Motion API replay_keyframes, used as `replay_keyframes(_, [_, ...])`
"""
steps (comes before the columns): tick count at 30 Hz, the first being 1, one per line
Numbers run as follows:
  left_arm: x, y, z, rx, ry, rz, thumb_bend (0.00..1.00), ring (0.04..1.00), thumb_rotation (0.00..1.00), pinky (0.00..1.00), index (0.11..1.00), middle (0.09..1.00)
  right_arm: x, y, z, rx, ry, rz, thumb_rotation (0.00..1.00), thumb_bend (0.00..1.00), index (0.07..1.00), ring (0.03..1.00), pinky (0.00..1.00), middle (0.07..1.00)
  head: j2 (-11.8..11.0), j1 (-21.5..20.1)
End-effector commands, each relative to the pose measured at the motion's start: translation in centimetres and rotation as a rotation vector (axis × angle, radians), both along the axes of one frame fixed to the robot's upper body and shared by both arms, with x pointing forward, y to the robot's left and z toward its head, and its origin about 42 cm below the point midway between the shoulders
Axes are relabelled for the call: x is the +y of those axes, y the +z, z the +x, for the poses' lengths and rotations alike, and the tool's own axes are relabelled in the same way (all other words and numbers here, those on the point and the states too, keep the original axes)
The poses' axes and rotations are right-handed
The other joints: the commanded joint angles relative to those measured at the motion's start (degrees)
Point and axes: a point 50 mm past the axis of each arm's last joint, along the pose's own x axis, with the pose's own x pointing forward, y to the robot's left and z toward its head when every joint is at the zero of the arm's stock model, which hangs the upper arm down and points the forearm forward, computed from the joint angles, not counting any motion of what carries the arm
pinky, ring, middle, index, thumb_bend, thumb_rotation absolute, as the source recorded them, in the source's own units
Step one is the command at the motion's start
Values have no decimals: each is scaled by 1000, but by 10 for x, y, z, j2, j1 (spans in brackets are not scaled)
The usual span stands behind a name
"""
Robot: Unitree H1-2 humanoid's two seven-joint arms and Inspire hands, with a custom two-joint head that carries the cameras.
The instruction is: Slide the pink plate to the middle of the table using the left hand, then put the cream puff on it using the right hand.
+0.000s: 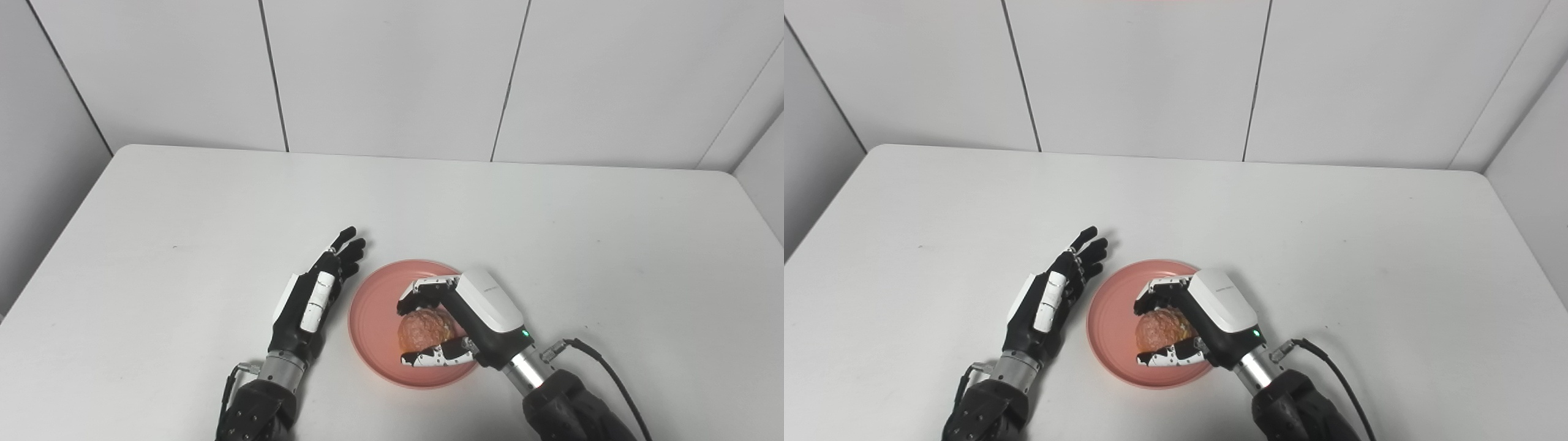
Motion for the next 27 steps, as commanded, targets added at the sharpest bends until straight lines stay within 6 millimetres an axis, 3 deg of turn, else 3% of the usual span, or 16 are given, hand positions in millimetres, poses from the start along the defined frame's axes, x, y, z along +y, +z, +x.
replay_keyframes(1, [0, -1, -3, 8, 2, 6, 739, 919, 944, 929, 888, 896, 0, 16, 1, -82, 21, 42, 72, 531, 588, 701, 574, 758, 0, 1])
replay_keyframes(3, [1, -1, -3, 8, 2, 9, 739, 920, 946, 928, 888, 896, -1, 16, 1, -91, 26, 51, 23, 564, 697, 720, 597, 777, 1, 1])
replay_keyframes(6, [1, -1, -3, 8, 2, 9, 738, 923, 951, 923, 889, 895, -2, 18, 1, -102, 34, 69, 84, 623, 769, 746, 635, 802, 1, 1])
replay_keyframes(20, [2, -1, -3, 0, 7, 17, 738, 918, 959, 913, 881, 895, -5, 21, 1, -129, 45, 118, 418, 601, 872, 821, 727, 871, 3, 2])
replay_keyframes(24, [2, -2, -3, 2, 9, 19, 743, 921, 957, 915, 883, 895, -9, 21, 2, -143, 14, 147, 490, 589, 892, 824, 727, 881, 3, 2])
replay_keyframes(27, [2, -1, -3, 1, 10, 17, 740, 920, 954, 917, 884, 895, -12, 22, 3, -130, -27, 190, 482, 584, 900, 832, 727, 888, 3, 2])
